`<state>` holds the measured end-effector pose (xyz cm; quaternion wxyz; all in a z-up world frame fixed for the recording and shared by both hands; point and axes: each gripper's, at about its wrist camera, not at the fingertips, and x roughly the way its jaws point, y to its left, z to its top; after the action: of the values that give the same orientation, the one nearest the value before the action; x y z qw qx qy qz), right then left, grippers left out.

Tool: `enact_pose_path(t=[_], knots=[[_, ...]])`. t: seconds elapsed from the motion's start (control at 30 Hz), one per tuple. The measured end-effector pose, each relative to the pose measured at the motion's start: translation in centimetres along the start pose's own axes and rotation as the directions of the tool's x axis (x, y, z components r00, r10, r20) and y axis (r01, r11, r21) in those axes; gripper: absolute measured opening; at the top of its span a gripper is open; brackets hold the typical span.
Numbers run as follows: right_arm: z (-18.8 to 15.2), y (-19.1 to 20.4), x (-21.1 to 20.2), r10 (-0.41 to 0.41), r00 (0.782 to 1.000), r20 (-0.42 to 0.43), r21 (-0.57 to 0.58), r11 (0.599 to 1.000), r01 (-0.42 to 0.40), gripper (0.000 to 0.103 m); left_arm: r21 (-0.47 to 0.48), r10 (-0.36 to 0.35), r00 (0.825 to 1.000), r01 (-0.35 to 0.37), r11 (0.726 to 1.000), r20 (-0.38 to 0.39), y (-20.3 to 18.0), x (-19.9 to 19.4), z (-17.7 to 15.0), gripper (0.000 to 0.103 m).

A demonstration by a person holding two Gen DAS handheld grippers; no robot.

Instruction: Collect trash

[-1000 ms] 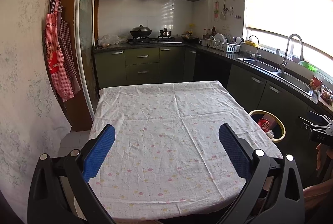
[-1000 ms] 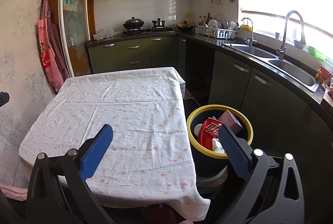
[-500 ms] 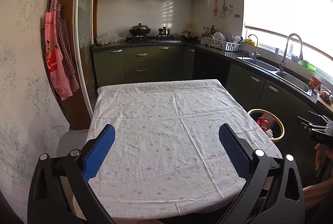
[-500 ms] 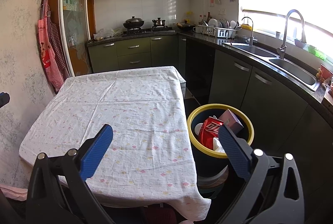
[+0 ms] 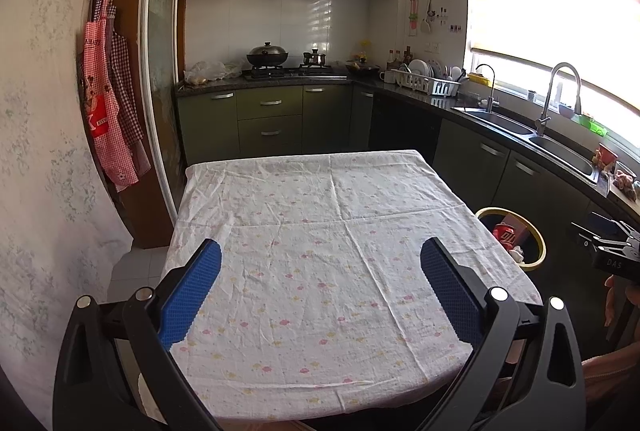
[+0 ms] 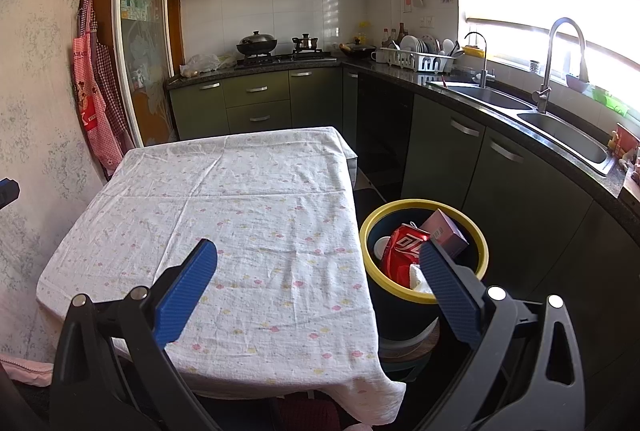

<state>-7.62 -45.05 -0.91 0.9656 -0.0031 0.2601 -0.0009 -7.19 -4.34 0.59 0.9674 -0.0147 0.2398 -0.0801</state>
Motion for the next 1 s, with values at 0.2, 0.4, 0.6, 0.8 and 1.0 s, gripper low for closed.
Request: enact_pose_path(t=[0.2,0.4,0.6,0.8,1.0], knots=[[-0.11,0.04,0.11,0.0,1.0,-0.001,0.001,1.0,0.0,0.096,0.002,0.0,1.0,0.0,1.0,-0.001,-0.04,-0.01,-0.07,0.098],[-0.24,0.13,0.18,-0.001,1.0,-0.003,0.002,1.0,0.001,0.096,0.003,-0.002,1.0,0.002,1.0,-0.004,-0.08,0.07,-0.17,0.098],[-0.33,0.13,0.24,-0.001,1.0,-0.003,0.003,1.0,0.001,0.096,0.009,-0.007,1.0,0.007,1.0,-0.006,-0.07,0.19,-0.22,0.098],[-0.51,0.15,0.32,-0.003,1.0,-0.003,0.004,1.0,0.003,0.096,0.013,-0.016,1.0,0.016,1.0,-0.005,-0.15,0.22,-0.35,0.098],[-0.68,-0.06,0.31,-0.003,1.0,-0.004,0.005,1.0,0.003,0.096,0.013,-0.02,1.0,0.02,1.0,-0.007,-0.1,0.29,-0.24,0.098]])
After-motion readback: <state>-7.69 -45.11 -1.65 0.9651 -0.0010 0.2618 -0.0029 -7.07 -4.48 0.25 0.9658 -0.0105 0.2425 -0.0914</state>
